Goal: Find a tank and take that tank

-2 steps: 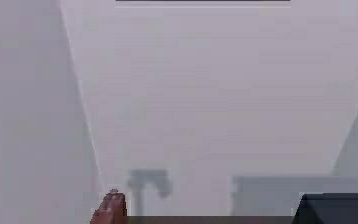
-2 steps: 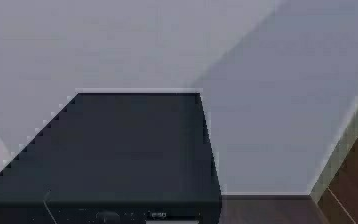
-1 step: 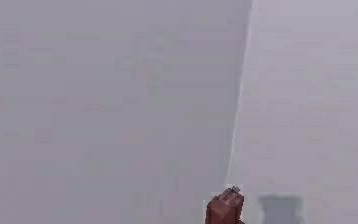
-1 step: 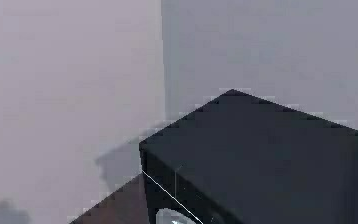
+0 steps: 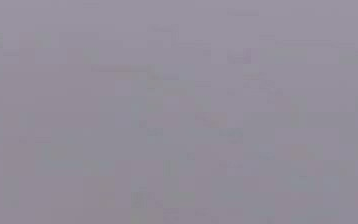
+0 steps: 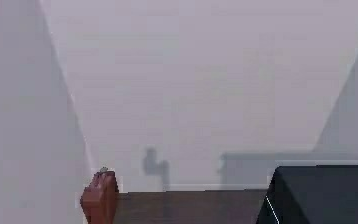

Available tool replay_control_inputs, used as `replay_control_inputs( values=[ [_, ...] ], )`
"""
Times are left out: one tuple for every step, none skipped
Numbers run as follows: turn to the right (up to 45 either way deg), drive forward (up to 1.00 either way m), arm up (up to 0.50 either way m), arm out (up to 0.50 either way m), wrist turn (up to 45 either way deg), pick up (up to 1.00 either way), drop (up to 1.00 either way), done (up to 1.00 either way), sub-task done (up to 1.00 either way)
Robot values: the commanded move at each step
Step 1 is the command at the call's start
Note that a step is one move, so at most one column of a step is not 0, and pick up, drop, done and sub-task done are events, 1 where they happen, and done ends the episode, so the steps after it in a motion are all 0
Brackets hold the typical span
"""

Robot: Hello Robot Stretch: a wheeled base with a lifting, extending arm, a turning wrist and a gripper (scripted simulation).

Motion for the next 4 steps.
replay_control_inputs(
  values=[
    [-24.0,0.0,0.0,0.0,0.0,0.0,0.0,0.0,0.0],
    [45.0,0.0,0.0,0.0,0.0,0.0,0.0,0.0,0.0],
    [45.0,0.0,0.0,0.0,0.0,0.0,0.0,0.0,0.0],
    [21.0,0.0,0.0,0.0,0.0,0.0,0.0,0.0,0.0]
  ],
)
